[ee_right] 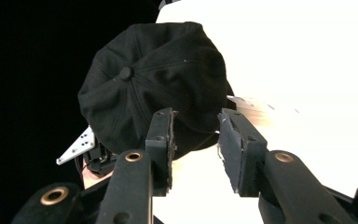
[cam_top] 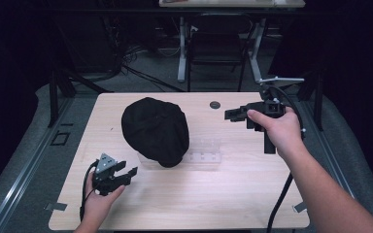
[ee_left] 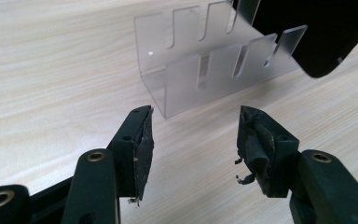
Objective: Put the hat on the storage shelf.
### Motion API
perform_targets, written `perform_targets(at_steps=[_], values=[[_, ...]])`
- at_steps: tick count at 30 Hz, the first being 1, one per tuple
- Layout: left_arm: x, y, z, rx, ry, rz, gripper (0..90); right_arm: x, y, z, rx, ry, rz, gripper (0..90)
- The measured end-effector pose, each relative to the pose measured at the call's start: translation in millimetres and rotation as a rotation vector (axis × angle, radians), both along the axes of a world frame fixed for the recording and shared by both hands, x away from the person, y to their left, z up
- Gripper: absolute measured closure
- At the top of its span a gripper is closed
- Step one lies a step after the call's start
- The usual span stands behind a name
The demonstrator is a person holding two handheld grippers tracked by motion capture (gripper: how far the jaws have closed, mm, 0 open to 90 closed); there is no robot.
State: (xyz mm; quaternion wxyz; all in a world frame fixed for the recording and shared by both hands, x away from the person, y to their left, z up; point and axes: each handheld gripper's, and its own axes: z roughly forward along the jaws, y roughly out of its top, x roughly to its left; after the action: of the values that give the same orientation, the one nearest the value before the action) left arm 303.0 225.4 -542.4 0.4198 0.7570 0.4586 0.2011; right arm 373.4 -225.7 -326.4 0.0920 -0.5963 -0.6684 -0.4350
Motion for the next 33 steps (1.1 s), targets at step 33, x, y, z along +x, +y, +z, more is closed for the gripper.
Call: perform_targets(at_steps=[33], values=[[2.6,10.0,-15.5,0.029,0.003,0.026,44.6,-50.3,-24.3,-101.6,-0.136,-0.032,-0.034,63.0]])
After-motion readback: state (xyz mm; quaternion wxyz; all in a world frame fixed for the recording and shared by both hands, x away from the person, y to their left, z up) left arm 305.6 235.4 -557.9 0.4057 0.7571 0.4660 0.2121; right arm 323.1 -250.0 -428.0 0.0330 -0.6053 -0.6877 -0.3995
